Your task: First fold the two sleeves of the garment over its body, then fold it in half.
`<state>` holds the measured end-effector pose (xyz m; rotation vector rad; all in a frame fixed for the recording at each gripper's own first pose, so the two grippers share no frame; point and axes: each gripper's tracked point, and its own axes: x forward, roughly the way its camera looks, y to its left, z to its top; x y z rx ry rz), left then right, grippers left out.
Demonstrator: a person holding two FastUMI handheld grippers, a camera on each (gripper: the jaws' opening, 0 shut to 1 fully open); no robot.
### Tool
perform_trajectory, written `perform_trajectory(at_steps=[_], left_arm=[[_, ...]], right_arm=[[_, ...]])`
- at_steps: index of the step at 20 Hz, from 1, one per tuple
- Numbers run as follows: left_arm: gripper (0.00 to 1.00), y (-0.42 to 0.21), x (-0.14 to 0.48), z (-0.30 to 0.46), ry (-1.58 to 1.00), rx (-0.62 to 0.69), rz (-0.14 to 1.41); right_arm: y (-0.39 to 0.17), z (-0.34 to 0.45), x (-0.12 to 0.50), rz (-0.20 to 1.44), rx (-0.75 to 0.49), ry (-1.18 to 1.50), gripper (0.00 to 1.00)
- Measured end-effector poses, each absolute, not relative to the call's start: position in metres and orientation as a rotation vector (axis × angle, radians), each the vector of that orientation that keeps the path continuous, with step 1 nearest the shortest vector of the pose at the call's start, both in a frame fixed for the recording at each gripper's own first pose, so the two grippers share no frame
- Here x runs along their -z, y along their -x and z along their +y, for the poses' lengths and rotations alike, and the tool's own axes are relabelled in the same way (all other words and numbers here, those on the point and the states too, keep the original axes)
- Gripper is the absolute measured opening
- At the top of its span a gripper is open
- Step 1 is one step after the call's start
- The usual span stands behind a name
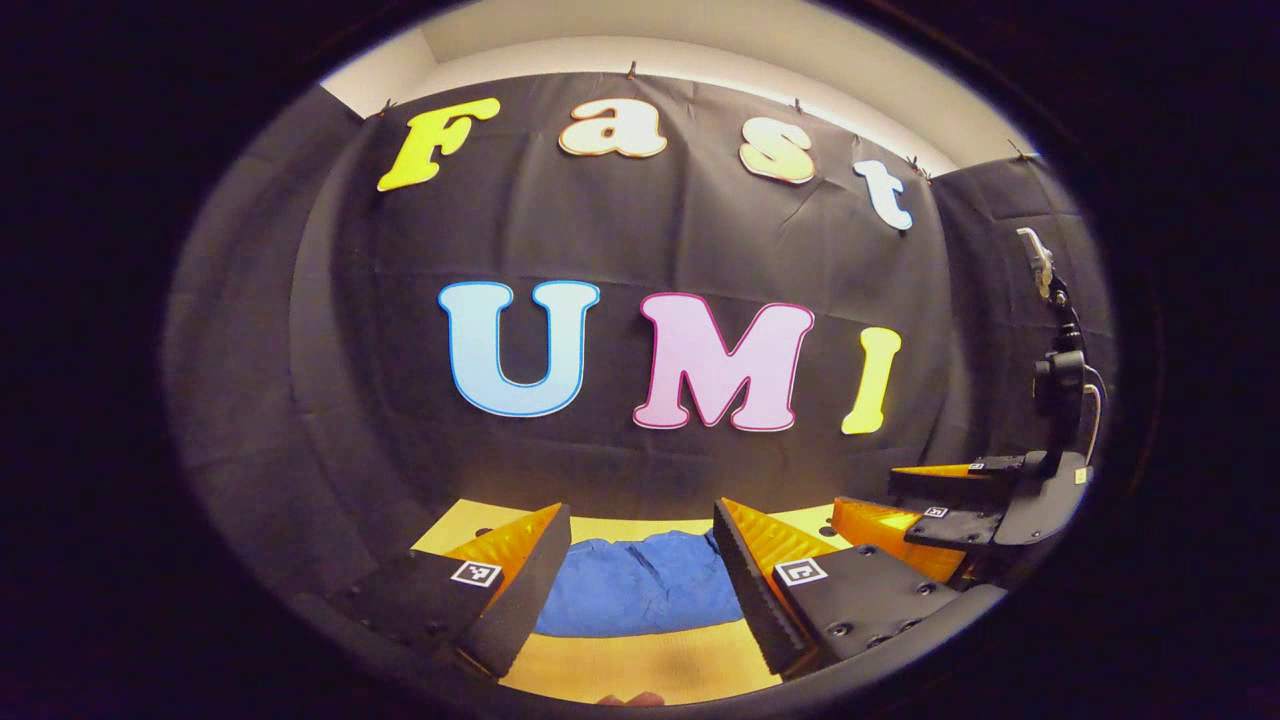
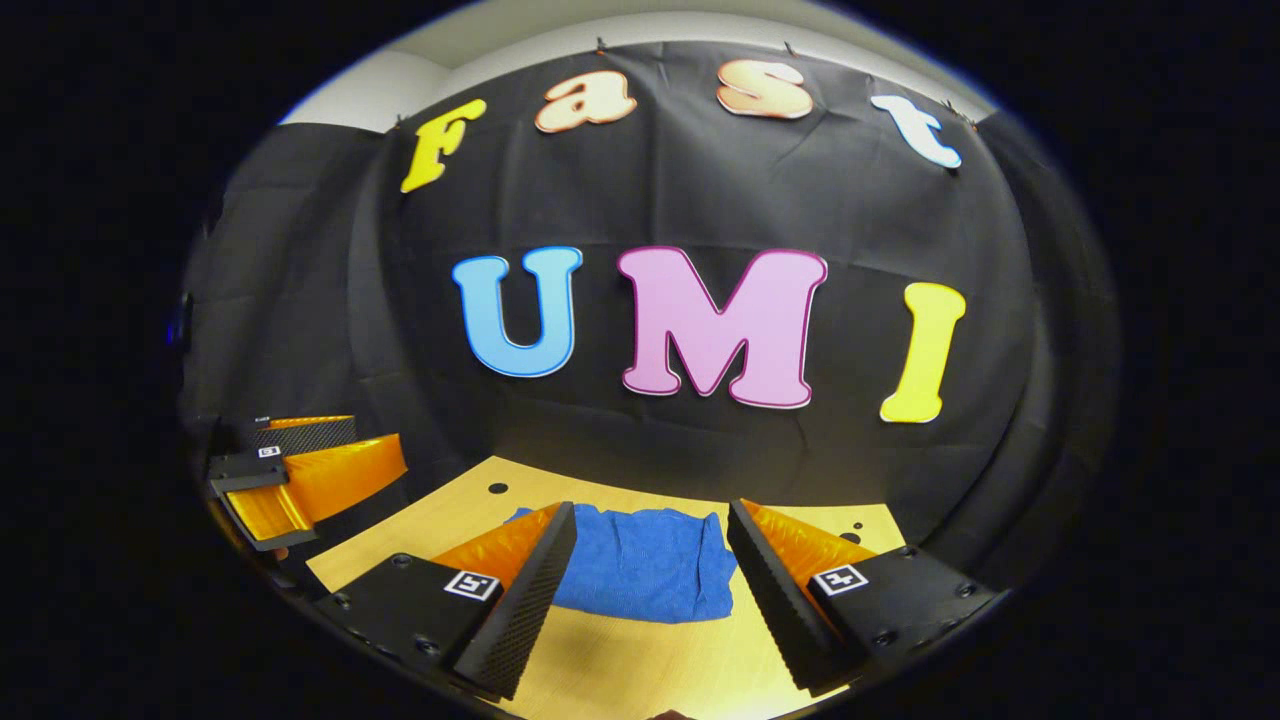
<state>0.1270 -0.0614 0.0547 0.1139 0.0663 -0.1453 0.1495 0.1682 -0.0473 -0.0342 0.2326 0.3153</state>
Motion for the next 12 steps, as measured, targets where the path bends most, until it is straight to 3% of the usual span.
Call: perform_trajectory(at_steps=[5, 11, 12], left_arm=[[0.82, -0.064, -0.038, -0.066, -0.136, 0.144, 0.026], [0.8, -0.019, -0.032, -0.051, -0.214, 0.092, -0.034], [0.83, -0.016, -0.03, -0.048, -0.219, 0.084, -0.039]], right_arm=[[-0.061, 0.178, 0.055, 0.239, -0.366, -0.02, 0.98], [-0.025, 0.167, 0.043, 0.154, -0.321, -0.026, 0.98], [-0.022, 0.168, 0.042, 0.157, -0.322, -0.031, 0.98]])
